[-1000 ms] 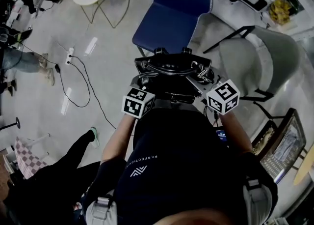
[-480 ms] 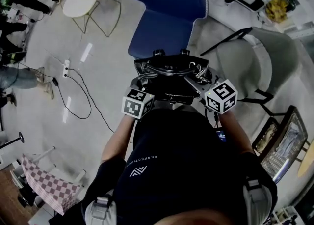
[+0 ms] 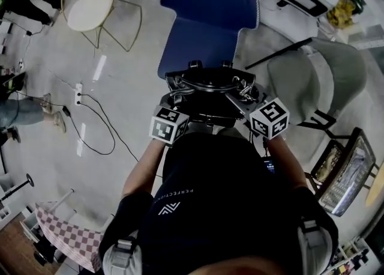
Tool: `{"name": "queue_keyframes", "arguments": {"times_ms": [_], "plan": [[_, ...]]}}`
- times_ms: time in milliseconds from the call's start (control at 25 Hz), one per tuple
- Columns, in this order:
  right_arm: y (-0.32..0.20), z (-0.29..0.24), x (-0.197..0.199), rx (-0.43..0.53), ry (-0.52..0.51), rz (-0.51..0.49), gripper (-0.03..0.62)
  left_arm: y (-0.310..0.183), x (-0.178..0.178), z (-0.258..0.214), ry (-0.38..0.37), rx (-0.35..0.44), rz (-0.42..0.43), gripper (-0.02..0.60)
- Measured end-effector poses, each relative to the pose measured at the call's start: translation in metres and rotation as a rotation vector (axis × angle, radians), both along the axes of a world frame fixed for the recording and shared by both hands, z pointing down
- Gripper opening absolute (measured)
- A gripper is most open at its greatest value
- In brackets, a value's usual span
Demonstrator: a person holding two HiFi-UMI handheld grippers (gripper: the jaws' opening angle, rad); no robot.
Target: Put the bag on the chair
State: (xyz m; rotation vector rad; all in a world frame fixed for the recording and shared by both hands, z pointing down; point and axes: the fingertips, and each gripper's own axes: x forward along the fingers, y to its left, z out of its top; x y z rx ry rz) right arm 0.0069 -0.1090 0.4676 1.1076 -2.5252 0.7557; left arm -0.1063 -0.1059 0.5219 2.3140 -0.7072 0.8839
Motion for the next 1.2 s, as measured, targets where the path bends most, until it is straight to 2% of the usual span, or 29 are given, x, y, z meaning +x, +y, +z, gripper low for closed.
{"name": "queue_keyframes", "arguments": {"times_ms": [240, 360, 480, 1200], "plan": [[-0.03, 0.01, -0.014, -0.013, -0.004, 0.03, 0.198, -0.035, -0.013, 0.009, -0.004, -0.008, 0.045, 0.279], [-0.046, 0.018, -0.014, -0.024, -0.014, 0.035, 0.198, -0.053, -0.015, 0.017, -0.022, 0.004, 0.041, 0.279], [-0.057, 0.028, -0.011, -0.046, -0.021, 0.021, 0.198, -0.059, -0.012, 0.024, -0.036, -0.026, 0.033, 0.279], [-0.124, 0.087, 0.042, -0.158, -0.07, -0.078, 0.198, -0.11, 0.036, 0.076, -0.13, -0.109, -0.125, 0.279]]}}
